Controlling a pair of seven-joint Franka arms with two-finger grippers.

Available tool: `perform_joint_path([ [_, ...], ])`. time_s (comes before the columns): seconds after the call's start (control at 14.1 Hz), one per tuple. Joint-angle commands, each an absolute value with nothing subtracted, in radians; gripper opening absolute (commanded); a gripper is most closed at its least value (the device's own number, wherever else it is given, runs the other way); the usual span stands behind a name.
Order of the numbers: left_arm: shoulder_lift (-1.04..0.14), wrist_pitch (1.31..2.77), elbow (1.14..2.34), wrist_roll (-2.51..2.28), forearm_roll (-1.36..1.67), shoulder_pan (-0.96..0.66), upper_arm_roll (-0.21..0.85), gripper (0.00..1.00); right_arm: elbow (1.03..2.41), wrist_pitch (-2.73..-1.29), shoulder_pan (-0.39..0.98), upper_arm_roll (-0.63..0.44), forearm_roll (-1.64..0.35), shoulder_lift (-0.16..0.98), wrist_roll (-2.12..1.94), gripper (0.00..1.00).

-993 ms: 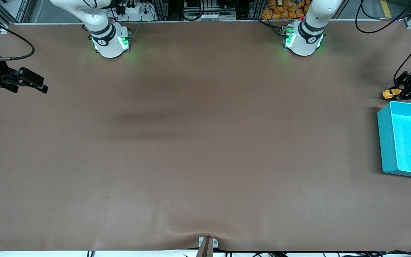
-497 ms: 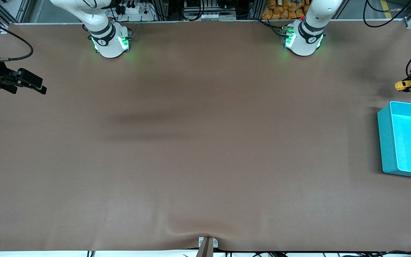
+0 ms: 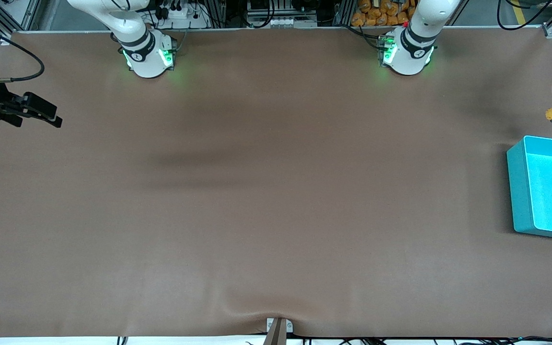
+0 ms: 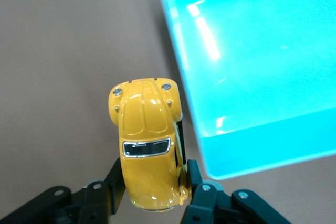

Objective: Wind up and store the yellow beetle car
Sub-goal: 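Lift the car with the left gripper and carry it over the bin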

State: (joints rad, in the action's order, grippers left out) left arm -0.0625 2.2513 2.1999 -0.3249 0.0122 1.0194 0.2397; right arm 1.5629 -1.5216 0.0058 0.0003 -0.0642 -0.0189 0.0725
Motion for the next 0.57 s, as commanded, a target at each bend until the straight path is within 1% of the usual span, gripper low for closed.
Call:
perform_joint_path([
  [0.0,-0.104,2.226,2.107,-0.279,-0.038,1.025,0.320,0.00,1.565,-1.546,0.012,-0.012,-0.042,-0.032,0.064,1.00],
  [0.21,-0.234,2.226,1.949,-0.204,-0.049,1.016,0.383,0.00,1.557,-1.555,-0.011,-0.012,-0.038,-0.034,0.051,1.00],
  [0.35,-0.316,2.226,1.869,-0.160,-0.096,0.976,0.387,0.00,1.559,-1.566,-0.017,-0.009,-0.038,-0.034,0.043,1.00],
  [0.5,-0.380,2.226,1.818,-0.132,-0.216,0.951,0.390,0.00,1.560,-1.568,-0.032,-0.006,-0.040,-0.034,0.043,1.00],
])
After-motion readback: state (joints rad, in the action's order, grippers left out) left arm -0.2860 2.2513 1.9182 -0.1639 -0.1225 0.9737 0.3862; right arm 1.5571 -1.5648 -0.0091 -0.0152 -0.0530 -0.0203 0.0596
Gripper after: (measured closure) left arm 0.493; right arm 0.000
